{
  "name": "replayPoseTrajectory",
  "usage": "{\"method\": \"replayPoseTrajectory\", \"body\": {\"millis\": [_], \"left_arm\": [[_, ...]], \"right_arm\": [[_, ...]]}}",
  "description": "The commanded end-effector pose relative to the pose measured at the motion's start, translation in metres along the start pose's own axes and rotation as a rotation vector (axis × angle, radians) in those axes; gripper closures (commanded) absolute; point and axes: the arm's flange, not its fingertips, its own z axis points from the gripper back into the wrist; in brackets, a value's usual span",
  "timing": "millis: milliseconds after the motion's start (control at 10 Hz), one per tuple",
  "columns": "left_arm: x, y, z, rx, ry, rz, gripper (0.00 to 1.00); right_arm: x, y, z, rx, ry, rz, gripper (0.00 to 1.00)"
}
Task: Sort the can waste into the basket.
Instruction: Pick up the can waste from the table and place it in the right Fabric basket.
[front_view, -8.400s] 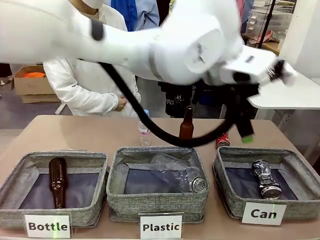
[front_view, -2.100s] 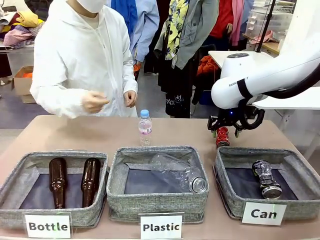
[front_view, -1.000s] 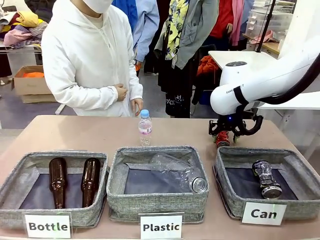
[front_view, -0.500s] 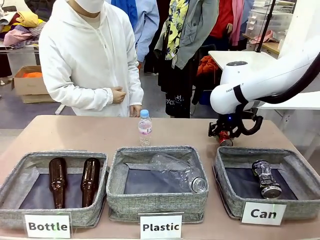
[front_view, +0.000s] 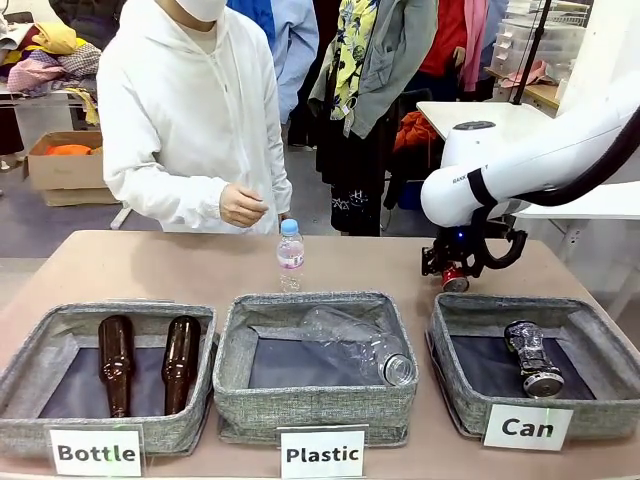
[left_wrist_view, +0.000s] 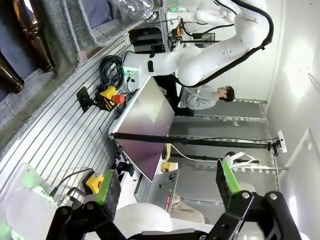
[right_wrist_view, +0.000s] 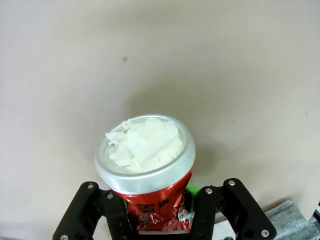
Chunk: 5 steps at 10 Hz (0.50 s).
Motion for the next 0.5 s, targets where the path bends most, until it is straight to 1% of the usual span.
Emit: {"method": "replayPoseTrajectory", "body": {"millis": [0,100,200,300,400], "left_arm": [[0.003,-0.004,-0.001,-0.021,-0.007,0.003,0.0],[0.003,-0.004,-0.001,-0.021,-0.007,0.003,0.0],[0.003,-0.004,-0.001,-0.021,-0.007,0.003,0.0],[0.003,-0.004,-0.001,-0.021,-0.007,0.003,0.0],[0.003,-0.004,-0.001,-0.021,-0.007,0.003,0.0]], "right_arm": [[-0.006,-0.009,0.033,0.009,-0.056,0.013,1.0],[-0.013,-0.02,0.055,0.033,-0.076,0.036,1.0],[-0.025,-0.034,0.079,0.05,-0.078,0.109,1.0],[-0.047,-0.053,0.105,0.035,-0.075,0.242,1.0],[-0.069,-0.07,0.123,0.012,-0.062,0.336,1.0]]}}
